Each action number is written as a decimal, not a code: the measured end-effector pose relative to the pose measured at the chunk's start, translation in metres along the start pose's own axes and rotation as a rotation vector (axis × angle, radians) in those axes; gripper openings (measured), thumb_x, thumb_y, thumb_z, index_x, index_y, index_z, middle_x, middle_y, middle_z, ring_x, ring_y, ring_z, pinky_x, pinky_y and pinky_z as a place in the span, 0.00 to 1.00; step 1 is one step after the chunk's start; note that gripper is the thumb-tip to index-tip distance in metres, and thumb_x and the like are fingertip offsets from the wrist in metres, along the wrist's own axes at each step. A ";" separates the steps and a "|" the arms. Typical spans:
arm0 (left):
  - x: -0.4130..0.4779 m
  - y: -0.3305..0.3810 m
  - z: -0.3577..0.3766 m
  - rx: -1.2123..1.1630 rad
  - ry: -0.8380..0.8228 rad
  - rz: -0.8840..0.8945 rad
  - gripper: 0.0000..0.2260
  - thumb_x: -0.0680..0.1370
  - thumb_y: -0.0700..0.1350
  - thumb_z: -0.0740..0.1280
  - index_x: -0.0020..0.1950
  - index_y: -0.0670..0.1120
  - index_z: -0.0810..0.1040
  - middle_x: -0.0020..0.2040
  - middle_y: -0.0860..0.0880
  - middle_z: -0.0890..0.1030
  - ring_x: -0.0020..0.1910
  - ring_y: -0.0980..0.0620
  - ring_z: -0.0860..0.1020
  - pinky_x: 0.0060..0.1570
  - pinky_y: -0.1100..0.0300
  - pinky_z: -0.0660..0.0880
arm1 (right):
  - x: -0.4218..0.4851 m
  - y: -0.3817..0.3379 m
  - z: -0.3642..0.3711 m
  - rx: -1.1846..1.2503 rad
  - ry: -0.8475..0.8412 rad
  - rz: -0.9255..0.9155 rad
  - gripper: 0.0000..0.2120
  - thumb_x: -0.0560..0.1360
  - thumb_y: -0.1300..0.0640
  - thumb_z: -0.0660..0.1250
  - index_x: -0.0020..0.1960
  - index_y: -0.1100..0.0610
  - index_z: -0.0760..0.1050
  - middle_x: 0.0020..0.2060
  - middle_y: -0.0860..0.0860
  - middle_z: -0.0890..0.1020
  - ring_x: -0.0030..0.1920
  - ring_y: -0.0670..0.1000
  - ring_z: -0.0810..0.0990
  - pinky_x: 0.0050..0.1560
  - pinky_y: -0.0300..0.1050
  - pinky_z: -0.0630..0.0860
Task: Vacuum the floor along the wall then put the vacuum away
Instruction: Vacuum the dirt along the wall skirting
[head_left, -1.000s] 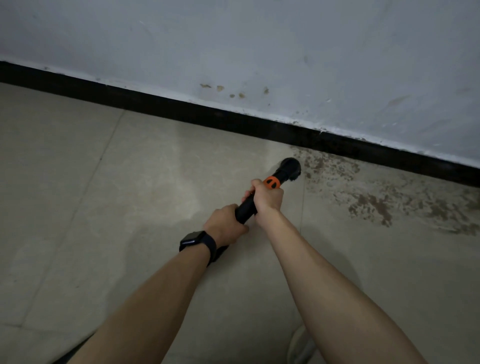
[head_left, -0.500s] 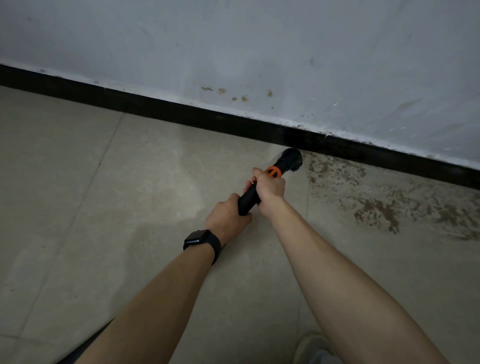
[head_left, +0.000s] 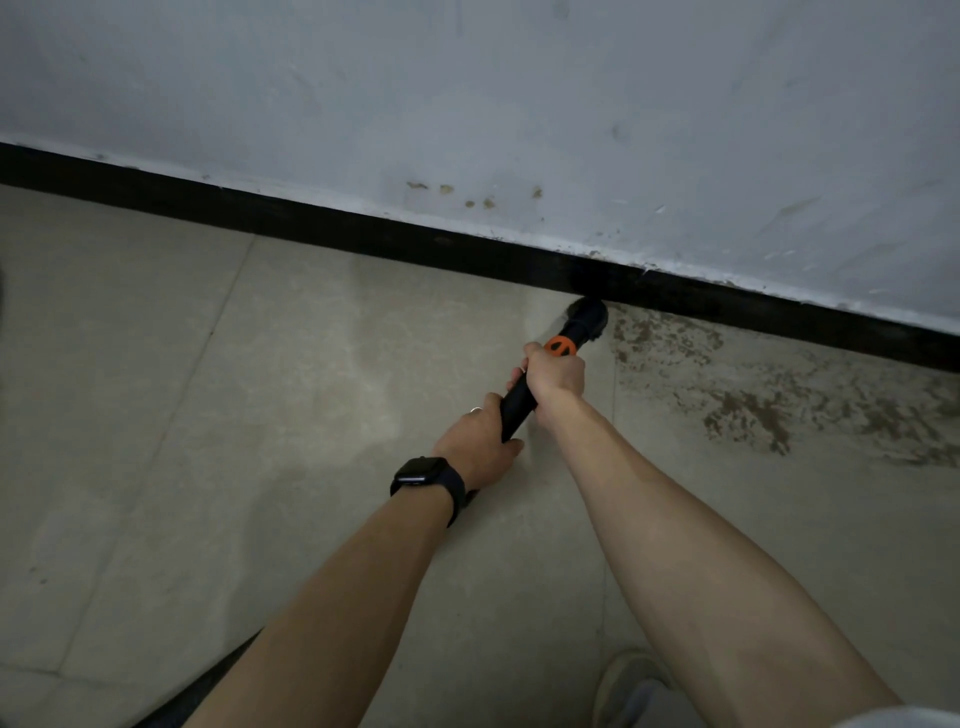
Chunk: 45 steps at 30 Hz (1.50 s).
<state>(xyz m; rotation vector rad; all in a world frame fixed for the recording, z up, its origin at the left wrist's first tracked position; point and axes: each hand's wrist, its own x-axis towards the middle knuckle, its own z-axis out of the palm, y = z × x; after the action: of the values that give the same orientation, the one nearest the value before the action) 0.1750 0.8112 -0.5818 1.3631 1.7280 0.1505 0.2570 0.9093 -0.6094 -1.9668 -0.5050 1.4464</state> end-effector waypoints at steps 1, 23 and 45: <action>-0.001 0.002 0.001 0.010 -0.018 0.002 0.17 0.80 0.46 0.66 0.65 0.41 0.66 0.57 0.39 0.78 0.55 0.40 0.79 0.46 0.53 0.71 | -0.002 0.000 -0.002 -0.014 0.014 -0.002 0.19 0.77 0.58 0.69 0.64 0.64 0.73 0.38 0.57 0.82 0.24 0.51 0.80 0.27 0.43 0.78; -0.026 -0.001 0.007 0.121 -0.370 -0.074 0.21 0.78 0.41 0.67 0.67 0.39 0.64 0.51 0.44 0.73 0.47 0.46 0.74 0.44 0.56 0.69 | -0.052 0.041 -0.038 -0.069 0.221 0.079 0.17 0.80 0.56 0.64 0.63 0.58 0.60 0.40 0.58 0.83 0.27 0.52 0.79 0.30 0.44 0.78; 0.021 0.011 0.000 -0.165 -0.060 -0.169 0.11 0.76 0.39 0.64 0.56 0.44 0.65 0.44 0.45 0.76 0.39 0.47 0.76 0.34 0.56 0.71 | -0.010 -0.014 -0.001 -0.091 -0.027 0.015 0.18 0.79 0.59 0.67 0.62 0.55 0.61 0.44 0.59 0.81 0.29 0.53 0.81 0.39 0.53 0.86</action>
<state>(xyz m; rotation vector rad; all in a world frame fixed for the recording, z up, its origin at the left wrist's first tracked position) 0.1834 0.8322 -0.5872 1.0876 1.7317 0.1522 0.2560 0.9126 -0.5919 -2.0281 -0.5789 1.4844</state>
